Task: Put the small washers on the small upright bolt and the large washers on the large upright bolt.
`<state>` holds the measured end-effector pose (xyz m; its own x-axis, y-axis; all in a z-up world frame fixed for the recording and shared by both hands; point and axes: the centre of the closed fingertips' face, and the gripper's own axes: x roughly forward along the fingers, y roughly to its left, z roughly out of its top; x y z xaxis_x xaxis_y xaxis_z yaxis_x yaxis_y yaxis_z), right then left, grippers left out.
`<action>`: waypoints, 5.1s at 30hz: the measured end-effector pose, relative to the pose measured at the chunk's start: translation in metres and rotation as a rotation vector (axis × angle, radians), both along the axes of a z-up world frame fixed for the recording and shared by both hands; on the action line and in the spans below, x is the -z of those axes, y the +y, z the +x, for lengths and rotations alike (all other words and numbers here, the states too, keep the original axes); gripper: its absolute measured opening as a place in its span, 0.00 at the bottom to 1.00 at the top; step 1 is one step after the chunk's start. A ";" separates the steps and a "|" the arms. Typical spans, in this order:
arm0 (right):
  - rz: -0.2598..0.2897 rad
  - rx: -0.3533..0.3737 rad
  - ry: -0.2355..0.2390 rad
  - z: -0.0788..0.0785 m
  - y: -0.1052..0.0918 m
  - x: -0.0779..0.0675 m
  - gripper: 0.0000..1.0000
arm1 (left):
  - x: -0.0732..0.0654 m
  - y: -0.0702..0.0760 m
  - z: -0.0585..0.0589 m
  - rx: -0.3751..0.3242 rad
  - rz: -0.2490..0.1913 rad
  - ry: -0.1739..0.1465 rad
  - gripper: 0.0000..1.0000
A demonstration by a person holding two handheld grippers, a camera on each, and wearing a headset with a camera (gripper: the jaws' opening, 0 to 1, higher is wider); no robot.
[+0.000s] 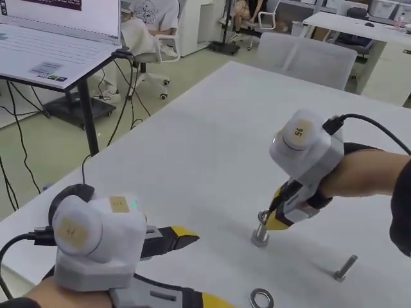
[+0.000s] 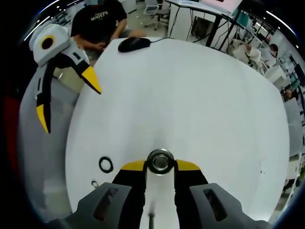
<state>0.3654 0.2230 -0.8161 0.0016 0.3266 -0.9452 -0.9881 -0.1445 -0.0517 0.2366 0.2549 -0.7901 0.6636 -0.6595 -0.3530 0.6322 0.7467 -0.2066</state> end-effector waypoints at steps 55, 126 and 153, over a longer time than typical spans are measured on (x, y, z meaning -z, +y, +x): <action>-0.091 -0.034 0.008 0.006 0.006 0.044 0.23 | 0.011 0.003 -0.003 -0.006 0.002 0.034 0.69; -0.143 -0.091 0.012 0.004 0.011 0.052 0.23 | 0.019 -0.001 -0.004 -0.002 -0.002 0.054 0.67; -0.080 -0.066 0.041 0.001 0.002 0.044 0.47 | 0.018 -0.001 -0.005 0.002 0.001 0.049 0.68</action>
